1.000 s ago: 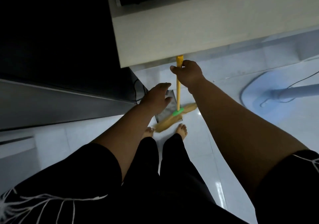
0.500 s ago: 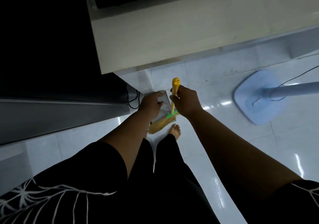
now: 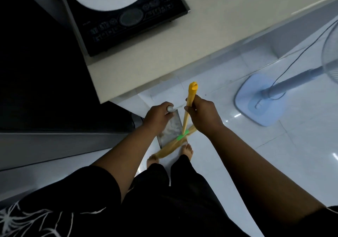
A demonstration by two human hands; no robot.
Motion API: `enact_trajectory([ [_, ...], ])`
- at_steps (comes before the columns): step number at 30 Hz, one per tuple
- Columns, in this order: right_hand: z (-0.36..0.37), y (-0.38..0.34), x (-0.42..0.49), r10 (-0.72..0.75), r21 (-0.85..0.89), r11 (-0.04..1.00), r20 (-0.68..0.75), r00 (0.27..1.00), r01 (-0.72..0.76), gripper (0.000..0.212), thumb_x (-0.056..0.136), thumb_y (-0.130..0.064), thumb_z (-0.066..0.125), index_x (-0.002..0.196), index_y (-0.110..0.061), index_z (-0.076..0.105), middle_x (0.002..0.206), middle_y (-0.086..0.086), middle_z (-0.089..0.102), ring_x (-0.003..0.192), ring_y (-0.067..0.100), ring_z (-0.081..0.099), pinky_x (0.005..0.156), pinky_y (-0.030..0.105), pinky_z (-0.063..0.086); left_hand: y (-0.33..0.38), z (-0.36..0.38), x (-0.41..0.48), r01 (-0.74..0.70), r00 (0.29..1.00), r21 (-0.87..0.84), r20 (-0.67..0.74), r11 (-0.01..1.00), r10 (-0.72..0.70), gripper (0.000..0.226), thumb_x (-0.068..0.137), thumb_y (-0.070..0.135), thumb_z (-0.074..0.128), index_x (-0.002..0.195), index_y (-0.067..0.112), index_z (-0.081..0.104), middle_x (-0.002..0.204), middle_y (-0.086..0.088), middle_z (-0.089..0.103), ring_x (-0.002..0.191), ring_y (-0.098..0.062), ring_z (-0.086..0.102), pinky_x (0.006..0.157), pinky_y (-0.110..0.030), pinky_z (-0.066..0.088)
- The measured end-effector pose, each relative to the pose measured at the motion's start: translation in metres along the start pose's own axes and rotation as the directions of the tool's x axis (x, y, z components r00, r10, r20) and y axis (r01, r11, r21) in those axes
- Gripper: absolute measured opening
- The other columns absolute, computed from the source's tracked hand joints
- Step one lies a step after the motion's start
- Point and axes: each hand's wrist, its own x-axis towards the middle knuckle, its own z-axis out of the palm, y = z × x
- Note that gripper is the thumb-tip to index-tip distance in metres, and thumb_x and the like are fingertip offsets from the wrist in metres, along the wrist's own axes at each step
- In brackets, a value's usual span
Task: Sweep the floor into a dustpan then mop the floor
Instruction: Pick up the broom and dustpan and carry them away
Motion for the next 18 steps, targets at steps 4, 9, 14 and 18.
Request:
enact_trajectory([
  [4, -0.038, -0.005, -0.024, 0.012, -0.027, 1.000, -0.088, 0.996, -0.014, 0.017, 0.091, -0.027, 0.059, 0.096, -0.010, 0.057, 0.089, 0.007, 0.068, 0.078, 0.025, 0.063, 0.069, 0.041, 0.052, 0.038, -0.005, -0.008, -0.128, 0.992, 0.079, 0.019, 0.989, 0.127, 0.026, 0.089, 0.042, 0.064, 0.112, 0.030, 0.061, 0.109, 0.003, 0.069, 0.101, -0.020, 0.064, 0.078, -0.025, 0.049],
  [9, -0.072, -0.012, -0.057, 0.154, -0.032, 0.986, -0.216, 0.964, -0.165, 0.017, 0.091, -0.032, 0.058, 0.096, -0.015, 0.057, 0.083, 0.002, 0.066, 0.074, 0.022, 0.061, 0.068, 0.041, 0.053, 0.083, 0.001, -0.009, -0.283, 0.957, 0.131, 0.103, 0.950, 0.270, 0.027, 0.087, 0.046, 0.065, 0.112, 0.035, 0.063, 0.114, 0.006, 0.070, 0.106, -0.019, 0.064, 0.081, -0.026, 0.050],
  [14, -0.091, -0.026, -0.090, 0.312, 0.016, 0.944, -0.362, 0.879, -0.329, 0.013, 0.092, -0.032, 0.058, 0.089, -0.020, 0.054, 0.078, 0.000, 0.062, 0.069, 0.018, 0.058, 0.067, 0.036, 0.053, 0.123, 0.005, -0.009, -0.487, 0.863, 0.168, 0.243, 0.857, 0.443, 0.022, 0.087, 0.050, 0.062, 0.101, 0.033, 0.059, 0.102, 0.004, 0.071, 0.093, -0.022, 0.065, 0.079, -0.035, 0.052],
  [18, -0.098, -0.039, -0.118, 0.384, 0.066, 0.914, -0.464, 0.798, -0.401, 0.014, 0.093, -0.030, 0.058, 0.087, -0.019, 0.053, 0.080, 0.002, 0.063, 0.070, 0.018, 0.057, 0.061, 0.027, 0.044, 0.147, 0.013, -0.016, -0.628, 0.763, 0.193, 0.343, 0.754, 0.547, 0.024, 0.088, 0.055, 0.056, 0.094, 0.032, 0.058, 0.091, 0.005, 0.070, 0.080, -0.020, 0.061, 0.070, -0.031, 0.049],
])
